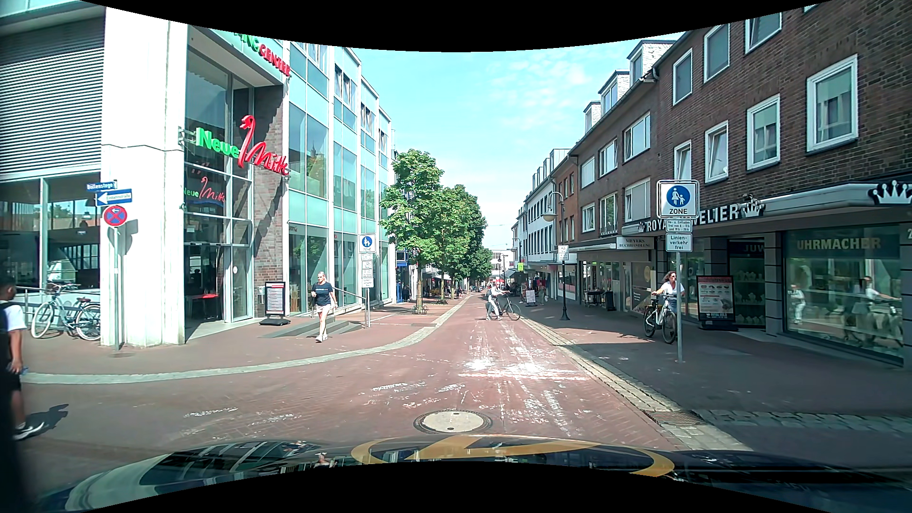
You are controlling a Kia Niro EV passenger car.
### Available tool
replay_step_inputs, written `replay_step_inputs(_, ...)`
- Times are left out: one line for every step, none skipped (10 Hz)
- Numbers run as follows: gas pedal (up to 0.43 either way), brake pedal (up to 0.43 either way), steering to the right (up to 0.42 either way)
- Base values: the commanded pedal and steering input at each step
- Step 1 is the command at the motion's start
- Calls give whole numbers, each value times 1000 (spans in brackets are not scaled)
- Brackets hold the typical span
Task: Follow the waypoints while adhering to traffic rules and regulations
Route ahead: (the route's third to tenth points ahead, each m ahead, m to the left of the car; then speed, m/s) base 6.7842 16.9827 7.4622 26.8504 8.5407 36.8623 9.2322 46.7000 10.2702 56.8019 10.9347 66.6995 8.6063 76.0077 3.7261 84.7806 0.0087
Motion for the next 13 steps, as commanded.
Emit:
replay_step_inputs(0, 207, -55)
replay_step_inputs(0, 207, -55)
replay_step_inputs(0, 207, -55)
replay_step_inputs(0, 207, -55)
replay_step_inputs(0, 207, -55)
replay_step_inputs(0, 207, -55)
replay_step_inputs(0, 207, -55)
replay_step_inputs(0, 207, -55)
replay_step_inputs(0, 207, -55)
replay_step_inputs(0, 207, -55)
replay_step_inputs(0, 207, -55)
replay_step_inputs(0, 207, -55)
replay_step_inputs(0, 207, -55)
